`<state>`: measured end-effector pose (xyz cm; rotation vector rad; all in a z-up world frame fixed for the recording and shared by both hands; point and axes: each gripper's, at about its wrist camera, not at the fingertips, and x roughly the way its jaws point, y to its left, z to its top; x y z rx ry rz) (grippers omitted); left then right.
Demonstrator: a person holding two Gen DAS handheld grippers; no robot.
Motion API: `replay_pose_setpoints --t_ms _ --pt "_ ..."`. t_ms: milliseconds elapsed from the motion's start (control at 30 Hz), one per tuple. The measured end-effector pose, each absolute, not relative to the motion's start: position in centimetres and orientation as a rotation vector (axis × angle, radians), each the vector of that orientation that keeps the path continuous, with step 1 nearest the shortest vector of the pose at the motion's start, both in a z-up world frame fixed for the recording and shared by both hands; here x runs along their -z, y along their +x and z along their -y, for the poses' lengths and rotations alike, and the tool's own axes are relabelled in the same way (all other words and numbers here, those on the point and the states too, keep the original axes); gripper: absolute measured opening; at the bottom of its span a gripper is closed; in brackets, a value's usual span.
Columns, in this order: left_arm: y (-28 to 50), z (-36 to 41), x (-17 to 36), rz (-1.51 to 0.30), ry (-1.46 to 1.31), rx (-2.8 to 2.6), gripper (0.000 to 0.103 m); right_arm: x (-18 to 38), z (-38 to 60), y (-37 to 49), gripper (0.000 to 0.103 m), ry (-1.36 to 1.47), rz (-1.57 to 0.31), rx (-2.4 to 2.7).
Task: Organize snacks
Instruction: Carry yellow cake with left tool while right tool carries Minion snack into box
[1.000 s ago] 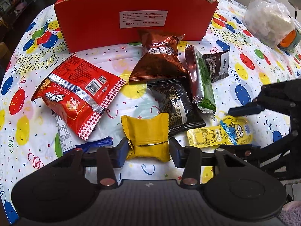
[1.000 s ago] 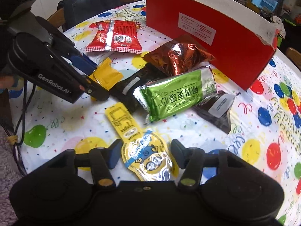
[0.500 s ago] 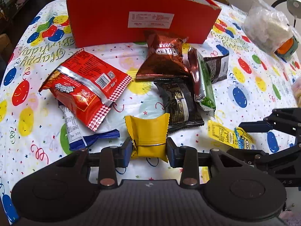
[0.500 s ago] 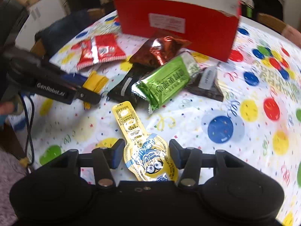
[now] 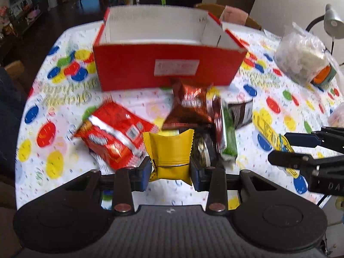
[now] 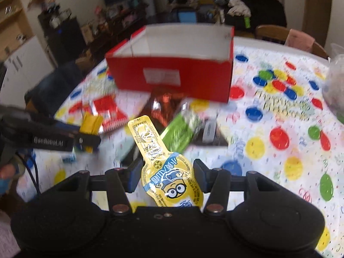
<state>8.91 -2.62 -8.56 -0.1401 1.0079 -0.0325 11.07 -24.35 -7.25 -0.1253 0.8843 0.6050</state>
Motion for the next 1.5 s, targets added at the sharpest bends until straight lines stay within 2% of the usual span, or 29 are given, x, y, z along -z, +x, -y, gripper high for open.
replay_pose_setpoints --t_ms 467,800,1067,1500 --pt "13.2 1.5 2.4 -0.866 -0.093 -0.007 0.037 1.5 22.5 17.5 0.051 -0.015 -0.774 -0.55" --pt "18.8 0.2 0.0 -0.829 -0.082 -0.036 0.037 -0.4 20.4 23.2 0.051 -0.014 -0.726 -0.521" --pt "23.8 -1.1 0.2 -0.866 -0.098 -0.057 0.037 0.1 18.9 28.1 0.051 -0.016 -0.762 -0.5" --pt "29.9 -2.7 3.7 -0.989 -0.103 -0.119 0.037 4.0 15.4 34.0 0.051 -0.091 -0.881 -0.487"
